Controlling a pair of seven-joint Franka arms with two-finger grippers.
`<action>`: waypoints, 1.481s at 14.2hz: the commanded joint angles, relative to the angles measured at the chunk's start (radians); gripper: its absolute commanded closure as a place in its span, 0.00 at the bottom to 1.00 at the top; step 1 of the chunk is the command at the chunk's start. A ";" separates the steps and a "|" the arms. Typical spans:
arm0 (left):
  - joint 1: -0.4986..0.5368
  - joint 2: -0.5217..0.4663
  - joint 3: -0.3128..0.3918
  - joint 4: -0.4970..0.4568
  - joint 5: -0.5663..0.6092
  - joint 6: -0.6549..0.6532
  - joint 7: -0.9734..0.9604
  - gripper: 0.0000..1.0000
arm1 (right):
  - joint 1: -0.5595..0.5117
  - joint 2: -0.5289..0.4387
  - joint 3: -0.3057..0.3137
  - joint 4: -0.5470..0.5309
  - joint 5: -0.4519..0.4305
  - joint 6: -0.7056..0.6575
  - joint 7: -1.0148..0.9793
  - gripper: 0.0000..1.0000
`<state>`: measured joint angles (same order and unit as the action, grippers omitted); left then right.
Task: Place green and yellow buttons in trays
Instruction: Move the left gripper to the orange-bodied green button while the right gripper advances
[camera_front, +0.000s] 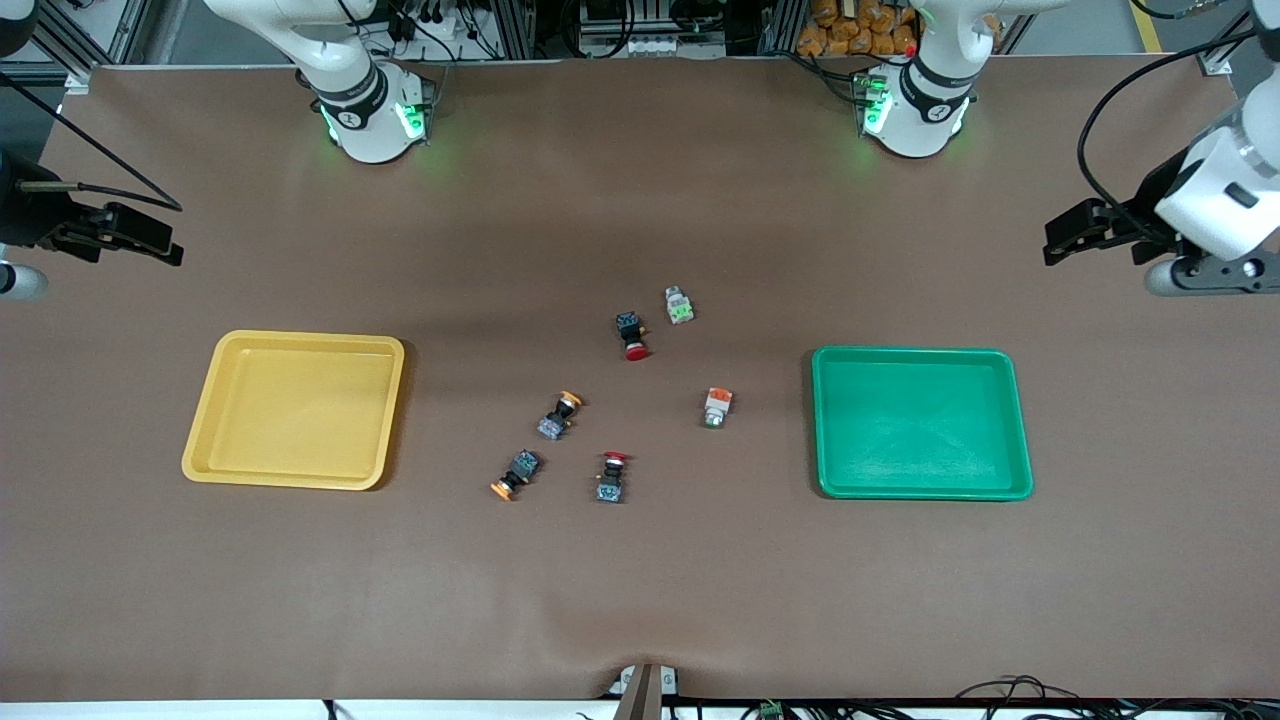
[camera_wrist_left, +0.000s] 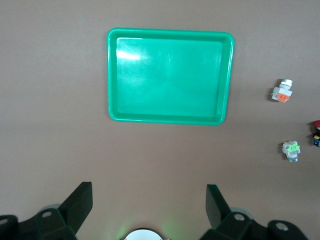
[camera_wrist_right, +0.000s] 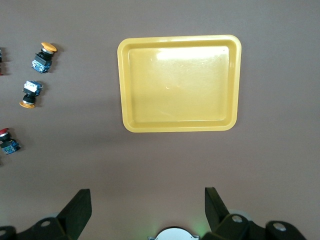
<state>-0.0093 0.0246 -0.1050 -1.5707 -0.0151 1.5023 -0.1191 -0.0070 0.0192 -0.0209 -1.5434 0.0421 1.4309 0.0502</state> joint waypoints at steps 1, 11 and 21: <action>-0.009 0.049 -0.001 0.017 -0.008 -0.013 0.012 0.00 | -0.022 -0.024 0.015 -0.031 0.016 0.011 0.003 0.00; -0.141 0.236 -0.002 0.024 0.004 0.179 -0.088 0.00 | -0.001 -0.001 0.021 -0.086 0.016 0.103 0.022 0.00; -0.287 0.472 -0.002 0.026 0.001 0.556 -0.324 0.00 | 0.004 0.013 0.021 -0.086 0.016 0.111 0.023 0.00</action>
<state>-0.2973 0.4582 -0.1124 -1.5699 -0.0150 2.0162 -0.4250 -0.0017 0.0385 -0.0028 -1.6159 0.0457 1.5295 0.0606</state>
